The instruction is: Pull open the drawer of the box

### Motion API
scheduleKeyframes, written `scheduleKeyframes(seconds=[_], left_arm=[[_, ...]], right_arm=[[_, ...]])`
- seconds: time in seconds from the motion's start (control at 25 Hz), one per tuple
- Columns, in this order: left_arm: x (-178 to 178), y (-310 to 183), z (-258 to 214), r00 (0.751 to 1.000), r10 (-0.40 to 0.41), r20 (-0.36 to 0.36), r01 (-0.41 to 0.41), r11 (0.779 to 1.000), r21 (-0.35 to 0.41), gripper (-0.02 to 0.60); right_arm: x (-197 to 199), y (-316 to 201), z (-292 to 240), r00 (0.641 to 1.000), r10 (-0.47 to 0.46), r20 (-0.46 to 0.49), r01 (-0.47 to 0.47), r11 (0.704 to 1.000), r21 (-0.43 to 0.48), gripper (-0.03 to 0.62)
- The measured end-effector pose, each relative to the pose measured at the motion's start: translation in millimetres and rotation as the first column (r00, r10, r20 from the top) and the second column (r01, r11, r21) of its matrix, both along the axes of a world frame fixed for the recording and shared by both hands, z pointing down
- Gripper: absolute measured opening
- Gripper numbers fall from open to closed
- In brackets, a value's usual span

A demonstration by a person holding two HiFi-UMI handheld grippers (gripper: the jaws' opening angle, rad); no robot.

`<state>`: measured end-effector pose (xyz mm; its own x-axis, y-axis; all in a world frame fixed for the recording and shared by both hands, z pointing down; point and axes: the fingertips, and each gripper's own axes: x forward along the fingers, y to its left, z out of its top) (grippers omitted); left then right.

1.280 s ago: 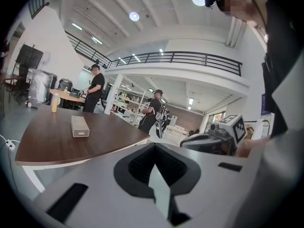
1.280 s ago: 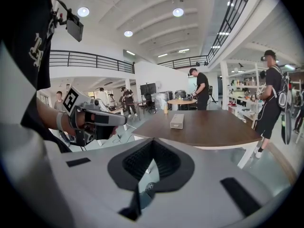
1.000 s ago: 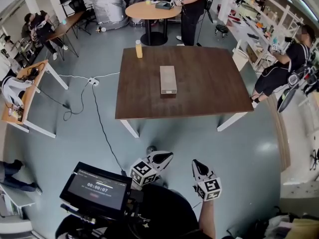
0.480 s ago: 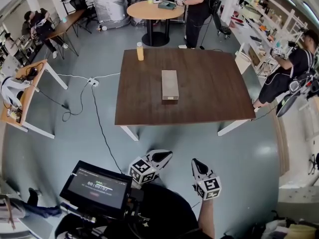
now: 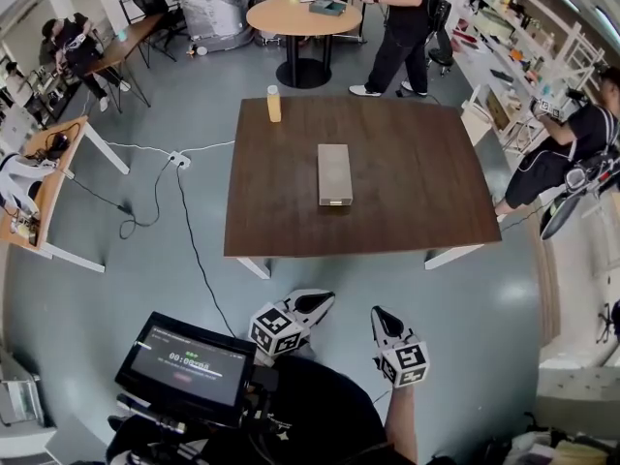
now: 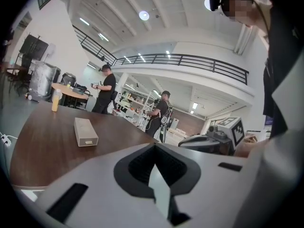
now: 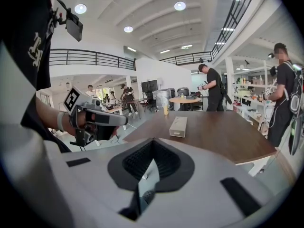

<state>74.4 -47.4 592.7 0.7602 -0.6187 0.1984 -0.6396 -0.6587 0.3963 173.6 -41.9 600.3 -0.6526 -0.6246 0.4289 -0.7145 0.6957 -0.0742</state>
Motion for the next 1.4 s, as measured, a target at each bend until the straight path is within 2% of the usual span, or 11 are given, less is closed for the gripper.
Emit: scheduleKeyframes(seconds=[0.2, 0.48, 0.76, 1.04, 1.4], left_arm=[[-31.7, -43.4, -5.3, 1.0, -0.01, -0.022, 0.01, 1.0, -0.013, 0.005], [-42.3, -62.2, -4.4, 0.999, -0.024, -0.031, 0.024, 1.0, -0.016, 0.005], [-74.1, -109.7, -10.6, 0.999, -0.028, -0.03, 0.029, 0.999, 0.025, 0.005], [-82.2, -126.4, -14.8, 0.999, -0.04, -0.013, 0.04, 0.998, 0.037, 0.005], [-117.2, -143.1, -6.5, 0.999, -0.037, -0.009, 0.037, 0.998, 0.044, 0.005]], right_arm=[[-32.3, -46.2, -9.2, 1.0, 0.001, -0.012, -0.001, 1.0, -0.006, -0.012], [-45.9, -66.0, -13.3, 1.0, -0.014, -0.022, 0.014, 1.0, 0.009, -0.012], [-82.7, -108.0, -16.9, 0.999, -0.029, -0.024, 0.03, 0.999, 0.026, -0.012], [-92.2, -126.8, -22.3, 0.999, -0.038, -0.009, 0.038, 0.998, 0.046, -0.012], [-127.7, -142.3, -13.3, 0.999, -0.043, -0.016, 0.044, 0.998, 0.045, -0.012]])
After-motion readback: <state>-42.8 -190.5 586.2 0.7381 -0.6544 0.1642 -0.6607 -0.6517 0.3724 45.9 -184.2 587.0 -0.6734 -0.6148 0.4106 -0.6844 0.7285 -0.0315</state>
